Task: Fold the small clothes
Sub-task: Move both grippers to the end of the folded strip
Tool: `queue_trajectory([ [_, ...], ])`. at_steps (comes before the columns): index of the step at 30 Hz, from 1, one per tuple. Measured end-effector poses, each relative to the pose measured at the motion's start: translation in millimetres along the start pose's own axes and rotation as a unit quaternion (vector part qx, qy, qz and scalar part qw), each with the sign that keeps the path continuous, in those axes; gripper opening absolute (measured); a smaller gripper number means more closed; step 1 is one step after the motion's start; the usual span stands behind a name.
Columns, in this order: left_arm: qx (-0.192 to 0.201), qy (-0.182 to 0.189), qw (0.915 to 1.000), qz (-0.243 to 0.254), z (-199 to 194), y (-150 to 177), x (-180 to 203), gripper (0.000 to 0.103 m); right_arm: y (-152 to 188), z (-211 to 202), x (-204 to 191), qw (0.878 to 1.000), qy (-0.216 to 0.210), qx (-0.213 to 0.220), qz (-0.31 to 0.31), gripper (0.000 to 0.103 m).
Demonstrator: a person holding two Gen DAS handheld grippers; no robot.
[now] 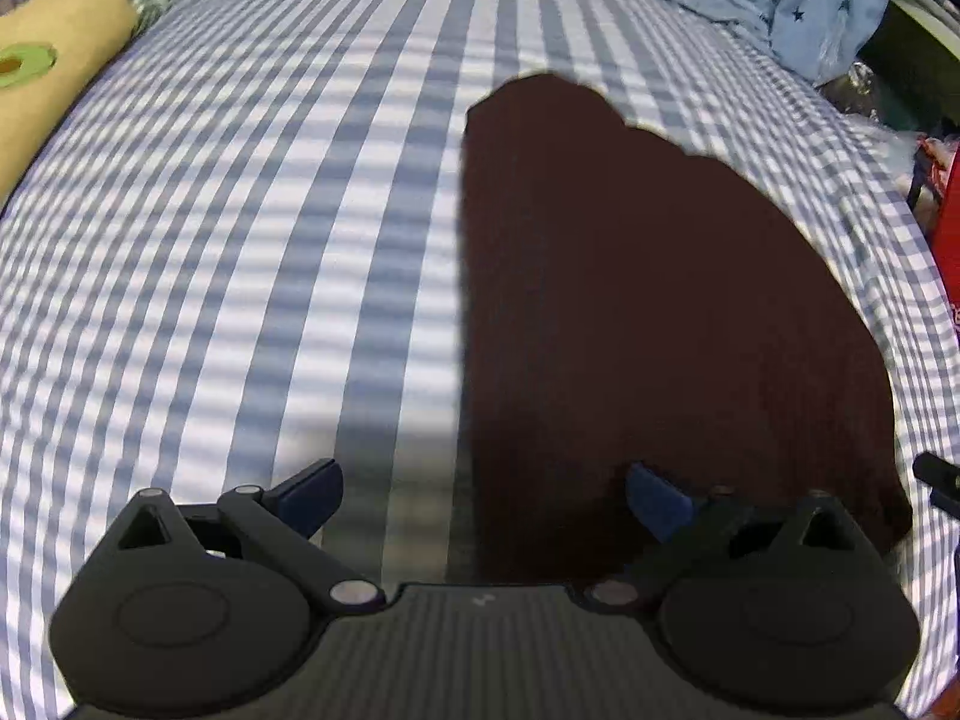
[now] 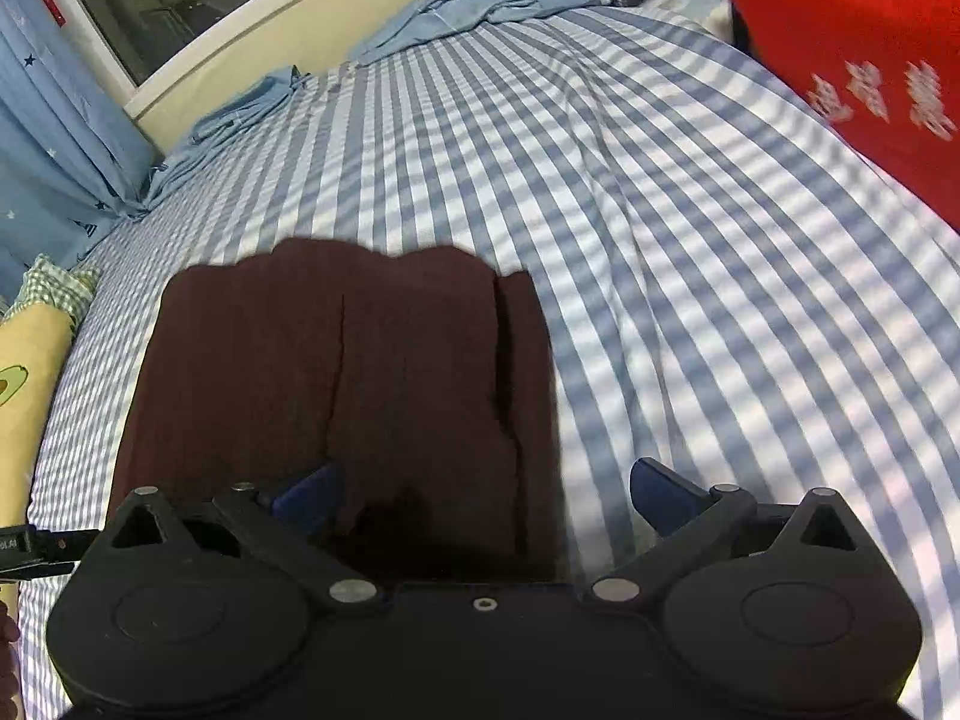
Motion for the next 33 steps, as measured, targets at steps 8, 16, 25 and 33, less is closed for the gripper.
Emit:
queue_trajectory([
  [8, 0.023, -0.048, 0.9985, 0.011, 25, -50, 14, 0.102, -70, 55, -11, 0.996, 0.07, 0.01, -0.056, 0.102],
  [16, 0.041, -0.049, 0.997, -0.044, 58, -106, 18, 0.102, -85, 101, 1, 0.982, 0.169, 0.017, -0.08, 0.102],
  [25, 0.012, 0.002, 0.9936, -0.112, 92, -75, -5, 0.103, -66, 78, 19, 0.994, 0.096, 0.036, -0.024, 0.102],
  [33, 0.021, -0.004, 0.9942, -0.106, 84, -76, -3, 0.103, -78, 67, -7, 0.997, -0.005, 0.05, -0.056, 0.068],
])
Point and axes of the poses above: each gripper's, at about its wrist camera, not at the fingertips, and z roughly the way its jaws point, x to its right, y to its underside, the point moved 6 cm from there along z, roughly the way its jaws point, and after that the axes turned 12 degrees about -x, right-handed, at the moved point
